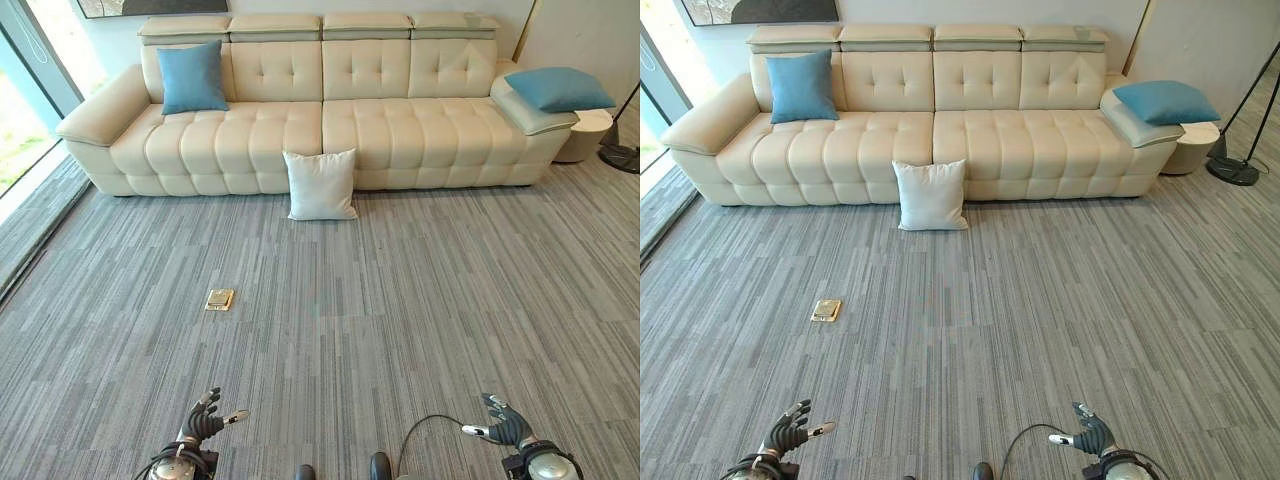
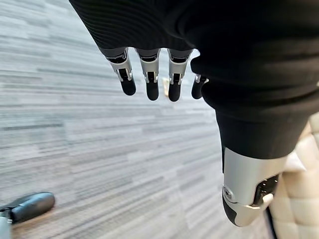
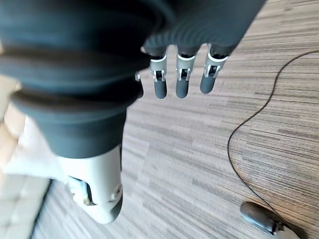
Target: Pick up all the scattered cushions and arrange them neatly on the sofa.
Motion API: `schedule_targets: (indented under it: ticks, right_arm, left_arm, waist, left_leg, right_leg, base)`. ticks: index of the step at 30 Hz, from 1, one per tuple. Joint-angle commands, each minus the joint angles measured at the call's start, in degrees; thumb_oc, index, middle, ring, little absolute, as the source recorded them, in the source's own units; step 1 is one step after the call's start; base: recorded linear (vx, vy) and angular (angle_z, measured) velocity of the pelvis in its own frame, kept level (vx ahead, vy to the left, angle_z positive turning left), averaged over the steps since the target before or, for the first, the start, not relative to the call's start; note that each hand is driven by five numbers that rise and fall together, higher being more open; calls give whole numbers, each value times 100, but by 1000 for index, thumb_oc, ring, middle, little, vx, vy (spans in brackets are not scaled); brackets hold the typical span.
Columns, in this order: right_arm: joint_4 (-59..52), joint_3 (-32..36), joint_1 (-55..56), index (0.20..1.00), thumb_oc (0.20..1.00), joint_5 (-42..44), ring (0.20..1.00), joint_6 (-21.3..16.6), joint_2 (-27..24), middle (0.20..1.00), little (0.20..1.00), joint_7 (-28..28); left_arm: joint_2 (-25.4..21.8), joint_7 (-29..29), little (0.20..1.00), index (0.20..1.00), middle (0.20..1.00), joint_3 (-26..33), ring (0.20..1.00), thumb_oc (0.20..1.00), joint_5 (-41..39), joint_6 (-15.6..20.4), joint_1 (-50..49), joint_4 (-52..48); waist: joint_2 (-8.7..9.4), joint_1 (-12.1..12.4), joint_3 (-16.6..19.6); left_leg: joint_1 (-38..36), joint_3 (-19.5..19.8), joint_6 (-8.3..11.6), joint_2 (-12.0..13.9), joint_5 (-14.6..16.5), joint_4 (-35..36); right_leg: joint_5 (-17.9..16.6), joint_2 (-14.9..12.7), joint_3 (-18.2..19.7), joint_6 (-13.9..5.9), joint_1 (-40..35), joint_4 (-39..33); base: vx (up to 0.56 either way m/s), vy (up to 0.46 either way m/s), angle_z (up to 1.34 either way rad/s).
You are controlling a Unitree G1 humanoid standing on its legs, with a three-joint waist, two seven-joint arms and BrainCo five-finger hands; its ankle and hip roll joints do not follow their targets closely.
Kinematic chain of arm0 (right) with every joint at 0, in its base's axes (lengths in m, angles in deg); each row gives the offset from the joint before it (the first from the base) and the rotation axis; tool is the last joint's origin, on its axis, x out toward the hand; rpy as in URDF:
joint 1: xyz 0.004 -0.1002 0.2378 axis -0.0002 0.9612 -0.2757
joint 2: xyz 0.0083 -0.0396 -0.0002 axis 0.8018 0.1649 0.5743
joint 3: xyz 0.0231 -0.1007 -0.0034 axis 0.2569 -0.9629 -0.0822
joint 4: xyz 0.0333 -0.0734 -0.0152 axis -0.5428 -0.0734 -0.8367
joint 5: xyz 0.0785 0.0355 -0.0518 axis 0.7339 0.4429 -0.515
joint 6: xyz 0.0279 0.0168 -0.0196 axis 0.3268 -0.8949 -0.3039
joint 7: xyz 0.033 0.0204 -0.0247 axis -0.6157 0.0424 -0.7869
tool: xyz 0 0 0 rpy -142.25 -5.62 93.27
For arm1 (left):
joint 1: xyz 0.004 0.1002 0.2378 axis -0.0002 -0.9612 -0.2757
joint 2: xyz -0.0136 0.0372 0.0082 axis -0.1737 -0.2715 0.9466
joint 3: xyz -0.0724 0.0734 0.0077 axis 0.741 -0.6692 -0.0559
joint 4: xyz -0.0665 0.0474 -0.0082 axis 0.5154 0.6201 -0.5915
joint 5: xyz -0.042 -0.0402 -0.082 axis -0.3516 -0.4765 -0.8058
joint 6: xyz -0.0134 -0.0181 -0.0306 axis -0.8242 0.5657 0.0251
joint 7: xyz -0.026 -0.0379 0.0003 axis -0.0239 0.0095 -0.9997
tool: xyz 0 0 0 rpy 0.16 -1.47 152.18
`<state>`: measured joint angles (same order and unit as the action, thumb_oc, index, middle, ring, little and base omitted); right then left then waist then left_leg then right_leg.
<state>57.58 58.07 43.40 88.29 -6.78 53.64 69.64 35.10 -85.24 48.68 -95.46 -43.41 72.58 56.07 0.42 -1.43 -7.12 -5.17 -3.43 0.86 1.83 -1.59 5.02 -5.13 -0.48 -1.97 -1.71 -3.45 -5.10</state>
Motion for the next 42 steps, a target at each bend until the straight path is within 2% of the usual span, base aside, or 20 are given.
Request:
schedule_targets:
  ticks: [1,12,21,26,28,30,32,35,37,38,42]
  right_arm:
    - [-16,25,-85,1000,1000,217,1000,-142,-76,1000,1000,-43]
    - [150,191,-69,1000,1000,543,1000,-121,90,1000,1000,-89]
    - [73,155,-323,1000,1000,581,1000,-118,114,1000,1000,-149]
    - [110,83,-477,1000,1000,522,1000,-79,135,1000,1000,-139]
    - [-12,-54,-614,1000,1000,496,1000,-51,179,1000,1000,-97]
    - [-152,-137,-684,1000,1000,467,1000,-63,188,1000,1000,-90]
    - [-227,-227,-739,1000,1000,446,1000,-68,213,1000,1000,-64]
    - [-408,-307,-746,1000,1000,433,1000,-83,162,1000,1000,-69]
    - [-534,-338,-698,1000,1000,477,1000,-117,148,1000,1000,-65]
    - [-540,-335,-673,1000,1000,478,1000,-130,116,1000,1000,-79]
    - [-831,-230,-390,1000,1000,394,1000,-88,90,1000,1000,-21]
  left_arm:
    - [-141,-83,1000,1000,1000,88,1000,1000,-244,170,213,117]
    - [-46,-77,1000,1000,1000,102,1000,1000,-347,156,139,14]
    - [-69,-97,1000,1000,1000,-69,1000,1000,-405,171,365,-248]
    - [-123,-52,1000,1000,1000,-116,1000,1000,-384,158,370,-469]
    - [-146,-73,1000,1000,1000,-116,1000,1000,-410,146,426,-493]
    - [-146,-87,1000,1000,1000,-127,1000,1000,-394,151,467,-477]
    - [-90,-92,1000,1000,1000,-154,1000,1000,-386,153,493,-408]
    - [-59,-81,1000,1000,1000,-194,1000,1000,-400,158,486,-446]
    - [-42,-75,1000,1000,1000,-244,1000,1000,-357,149,521,-416]
    - [-22,-108,1000,1000,1000,-249,1000,1000,-328,169,536,-406]
    - [3,-57,1000,1000,1000,-242,1000,1000,-183,149,445,-435]
  waist:
    - [205,-25,90]
    - [217,39,-5]
    - [279,63,-140]
    - [339,115,-163]
    - [357,103,-259]
    - [316,58,-334]
    - [242,-23,-378]
    - [214,-159,-415]
    - [251,-291,-464]
    - [226,-383,-514]
    - [200,-508,-464]
  left_leg:
    - [-165,23,103,-111,434,-2]
    - [-108,92,70,-137,504,-92]
    - [420,134,-94,-313,908,-941]
    - [472,143,-221,-437,1083,-1168]
    - [413,230,-360,-530,1185,-1246]
    - [306,283,-420,-549,1229,-1206]
    - [62,374,-416,-531,1237,-1090]
    - [-274,499,-379,-588,1265,-968]
    - [-540,655,-333,-658,1364,-907]
    - [-762,768,-297,-652,1450,-888]
    - [-1142,981,-83,-590,1473,-845]
  right_leg:
    - [643,-191,-33,-415,-183,160]
    - [724,-216,-81,-419,-154,267]
    - [923,-393,-36,-486,235,1039]
    - [762,-518,102,-658,361,1398]
    - [325,-619,269,-801,776,2220]
    - [201,-595,352,-794,1038,2710]
    - [310,-439,315,-696,1366,2889]
    - [472,-209,119,-633,1678,2268]
    - [352,-78,20,-687,1851,1495]
    - [144,-6,-43,-730,2019,1073]
    - [-4,-49,-377,-739,2094,681]
  base:
    - [37,-4,2]
    - [53,4,5]
    - [35,91,1]
    - [67,138,0]
    - [85,172,-12]
    - [122,149,-14]
    - [220,111,2]
    - [313,18,21]
    - [384,-60,11]
    - [382,-83,31]
    - [403,-131,46]
